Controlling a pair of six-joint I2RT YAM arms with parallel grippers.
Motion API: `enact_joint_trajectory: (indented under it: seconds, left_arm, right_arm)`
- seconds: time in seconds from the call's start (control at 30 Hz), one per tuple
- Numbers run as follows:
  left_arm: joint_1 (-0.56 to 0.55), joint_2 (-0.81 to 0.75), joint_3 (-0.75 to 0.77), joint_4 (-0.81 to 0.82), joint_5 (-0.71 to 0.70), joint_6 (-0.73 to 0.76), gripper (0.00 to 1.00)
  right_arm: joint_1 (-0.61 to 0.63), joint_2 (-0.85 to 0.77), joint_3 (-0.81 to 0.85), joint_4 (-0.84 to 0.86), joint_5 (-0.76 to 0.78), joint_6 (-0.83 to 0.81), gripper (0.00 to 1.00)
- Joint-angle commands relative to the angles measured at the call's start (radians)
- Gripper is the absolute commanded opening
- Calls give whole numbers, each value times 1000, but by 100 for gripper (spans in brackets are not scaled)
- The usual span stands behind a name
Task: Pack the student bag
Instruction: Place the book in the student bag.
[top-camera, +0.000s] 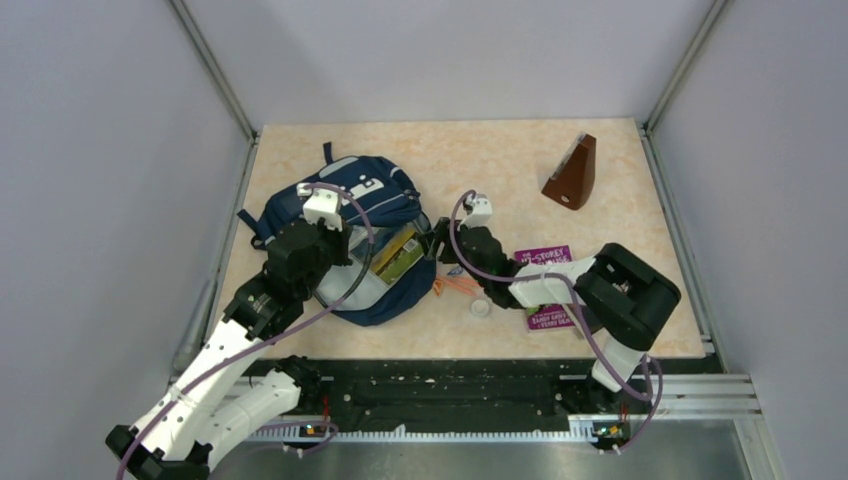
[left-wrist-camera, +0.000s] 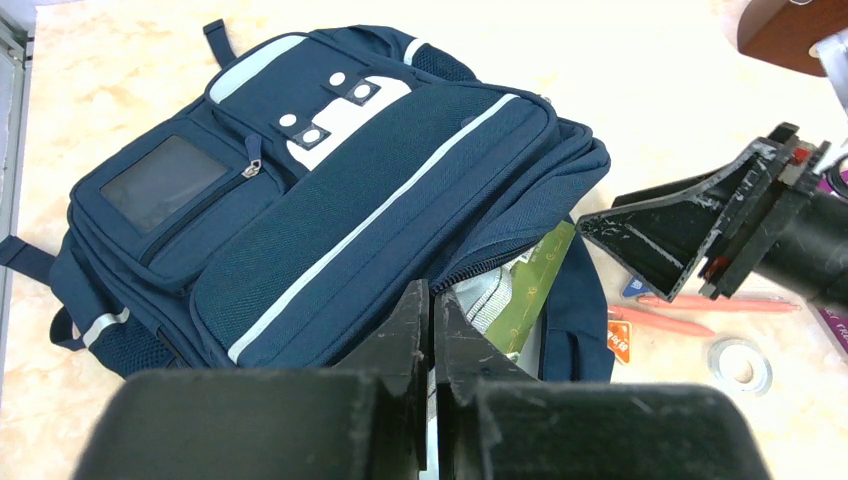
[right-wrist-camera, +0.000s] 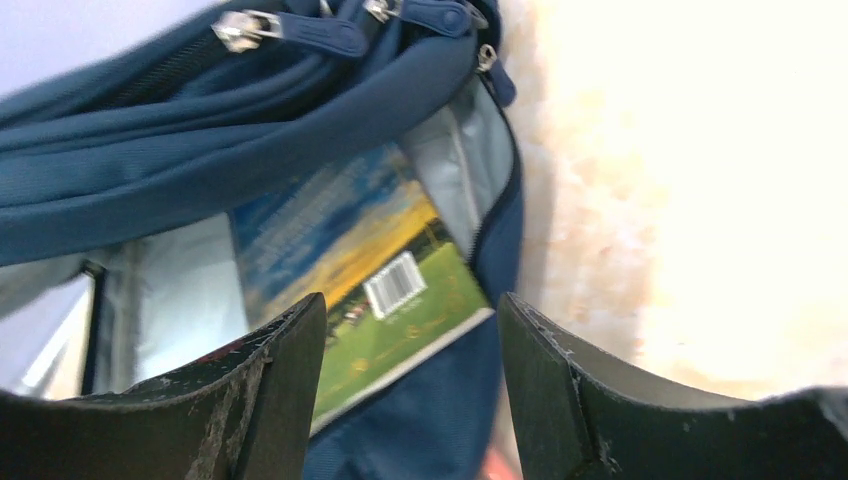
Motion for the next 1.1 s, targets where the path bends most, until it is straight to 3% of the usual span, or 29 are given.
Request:
enact_joint_trajectory:
  seconds: [0.0, 0.17, 0.4, 0.83, 1.07]
  left_arm:
    - [1, -28, 15, 113, -10, -10, 0]
    - [1, -23, 15, 112, -10, -7, 0]
    - [1, -15, 16, 112, -9, -7, 0]
    - [1, -20, 17, 112, -6, -7, 0]
    - [1, -21, 16, 112, -7, -7, 0]
  right_arm:
    - [-99, -19, 35, -94, -296, -198, 62]
    - [-178, 7, 97, -136, -491, -268, 63]
    - [-228, 88, 198, -191, -650, -315, 61]
    - [-249, 277, 400, -257, -714, -339, 54]
    - [-247, 334, 429, -335, -761, -316, 52]
